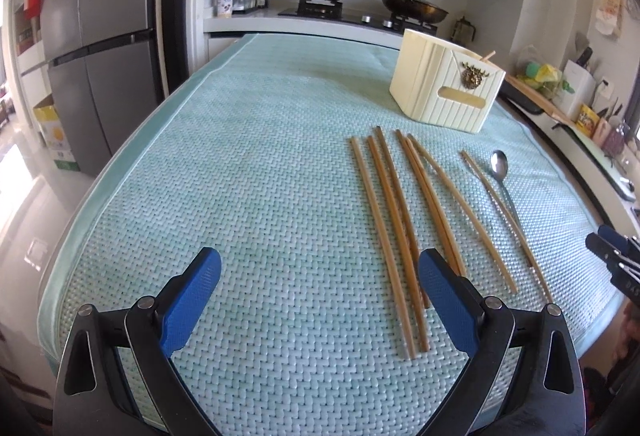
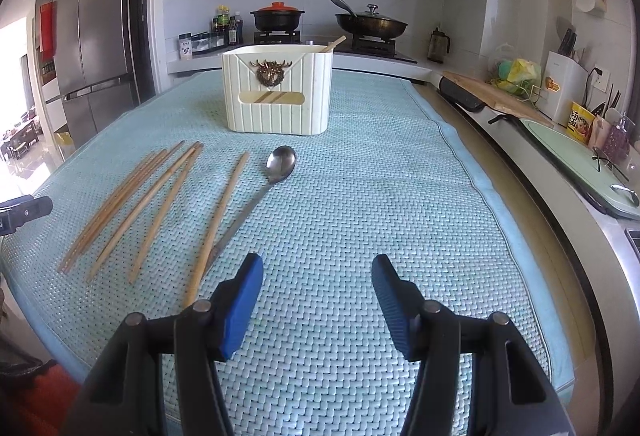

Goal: Organize utensils
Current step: 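Move both grippers back toward the remaining utensils on the towel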

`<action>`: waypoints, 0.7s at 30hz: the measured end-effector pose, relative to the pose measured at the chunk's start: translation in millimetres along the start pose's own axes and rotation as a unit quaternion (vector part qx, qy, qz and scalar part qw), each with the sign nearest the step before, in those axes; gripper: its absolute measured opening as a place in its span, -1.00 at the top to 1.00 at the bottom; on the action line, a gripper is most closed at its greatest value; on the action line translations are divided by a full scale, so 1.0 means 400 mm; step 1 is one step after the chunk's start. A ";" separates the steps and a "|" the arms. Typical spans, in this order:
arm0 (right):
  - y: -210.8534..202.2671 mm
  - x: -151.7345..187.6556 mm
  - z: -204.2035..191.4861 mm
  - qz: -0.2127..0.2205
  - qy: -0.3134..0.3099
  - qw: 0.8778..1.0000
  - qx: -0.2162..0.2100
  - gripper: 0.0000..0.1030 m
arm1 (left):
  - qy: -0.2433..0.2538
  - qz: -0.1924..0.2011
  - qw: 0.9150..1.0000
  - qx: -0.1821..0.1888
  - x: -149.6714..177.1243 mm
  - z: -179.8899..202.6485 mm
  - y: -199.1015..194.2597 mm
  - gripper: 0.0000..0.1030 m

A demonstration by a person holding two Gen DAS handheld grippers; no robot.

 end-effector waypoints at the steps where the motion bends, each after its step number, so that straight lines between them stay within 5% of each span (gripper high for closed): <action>1: 0.004 -0.001 -0.002 -0.002 0.000 1.000 -0.001 -0.12 | 0.001 -0.001 1.000 0.000 0.000 0.000 0.002 -0.93; 21: 0.055 -0.020 -0.007 -0.027 0.013 0.999 -0.021 -0.12 | -0.023 -0.015 1.000 -0.008 -0.022 -0.036 0.021 -0.93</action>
Point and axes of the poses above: each gripper's, at about its wrist camera, not at the fingertips, and y roughly the way its jaws point, z to its right, x to its underside, the point moved 2 cm from there along y, roughly the way its jaws point, and after that the axes turned 14 degrees about -z, right-handed, at the moved point
